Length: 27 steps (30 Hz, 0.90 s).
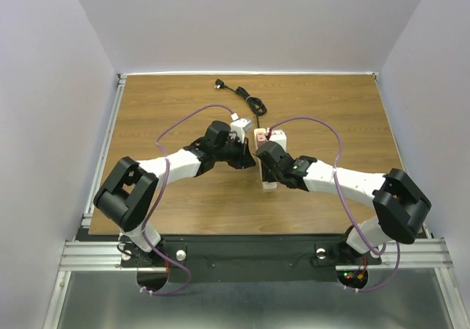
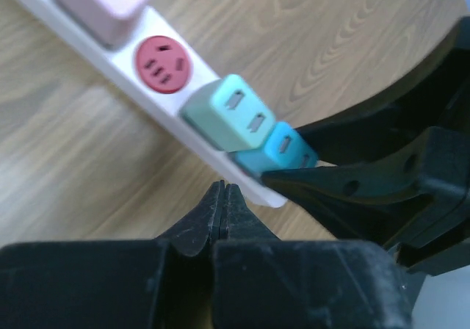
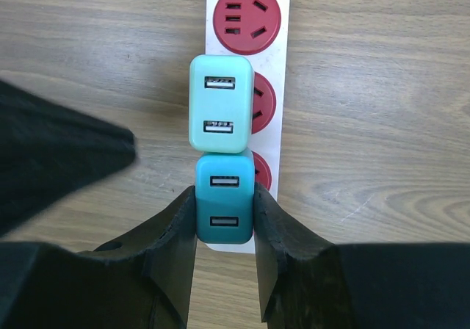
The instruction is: Pull the plug off the socket
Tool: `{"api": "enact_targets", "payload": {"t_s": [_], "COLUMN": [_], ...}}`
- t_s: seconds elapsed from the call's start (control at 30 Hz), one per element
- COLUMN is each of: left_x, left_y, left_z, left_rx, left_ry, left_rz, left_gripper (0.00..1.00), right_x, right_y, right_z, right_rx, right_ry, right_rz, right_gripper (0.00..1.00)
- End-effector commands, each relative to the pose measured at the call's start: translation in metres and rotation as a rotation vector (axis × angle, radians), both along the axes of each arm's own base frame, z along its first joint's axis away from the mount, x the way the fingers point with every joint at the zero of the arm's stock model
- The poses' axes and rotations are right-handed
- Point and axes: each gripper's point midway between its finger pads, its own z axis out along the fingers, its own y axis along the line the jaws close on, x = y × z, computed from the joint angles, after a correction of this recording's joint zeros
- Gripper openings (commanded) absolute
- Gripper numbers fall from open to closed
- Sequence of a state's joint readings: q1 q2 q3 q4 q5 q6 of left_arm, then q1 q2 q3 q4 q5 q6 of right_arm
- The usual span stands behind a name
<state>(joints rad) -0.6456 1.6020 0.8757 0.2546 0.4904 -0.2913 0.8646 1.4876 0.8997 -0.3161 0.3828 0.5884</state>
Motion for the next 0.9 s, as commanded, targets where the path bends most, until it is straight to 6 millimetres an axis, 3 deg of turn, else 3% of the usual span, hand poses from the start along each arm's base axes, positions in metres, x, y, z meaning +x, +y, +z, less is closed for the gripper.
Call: {"api": "enact_targets", "payload": {"t_s": [0.0, 0.13, 0.6, 0.73, 0.87], "left_x": [-0.013, -0.012, 0.005, 0.008, 0.012], "left_y": [-0.032, -0.046, -0.047, -0.046, -0.046], "left_z": [0.014, 0.006, -0.039, -0.044, -0.036], "left_rx": [-0.071, -0.070, 0.023, 0.030, 0.022], "left_ry": [-0.024, 0.012, 0.084, 0.088, 0.066], "left_rz": [-0.063, -0.042, 0.047, 0.072, 0.093], "left_gripper": [0.00, 0.00, 0.00, 0.00, 0.00], "right_x": [0.015, 0.015, 0.012, 0.010, 0.008], "right_y": [0.030, 0.033, 0.039, 0.043, 0.043], "right_z": [0.014, 0.022, 0.031, 0.033, 0.032], "right_rx": [0.125, 0.154, 0.194, 0.204, 0.207], "right_ry": [-0.024, -0.027, -0.018, -0.009, -0.001], "right_rz": [0.011, 0.001, 0.016, 0.036, 0.045], "right_gripper": [0.00, 0.01, 0.00, 0.00, 0.00]}}
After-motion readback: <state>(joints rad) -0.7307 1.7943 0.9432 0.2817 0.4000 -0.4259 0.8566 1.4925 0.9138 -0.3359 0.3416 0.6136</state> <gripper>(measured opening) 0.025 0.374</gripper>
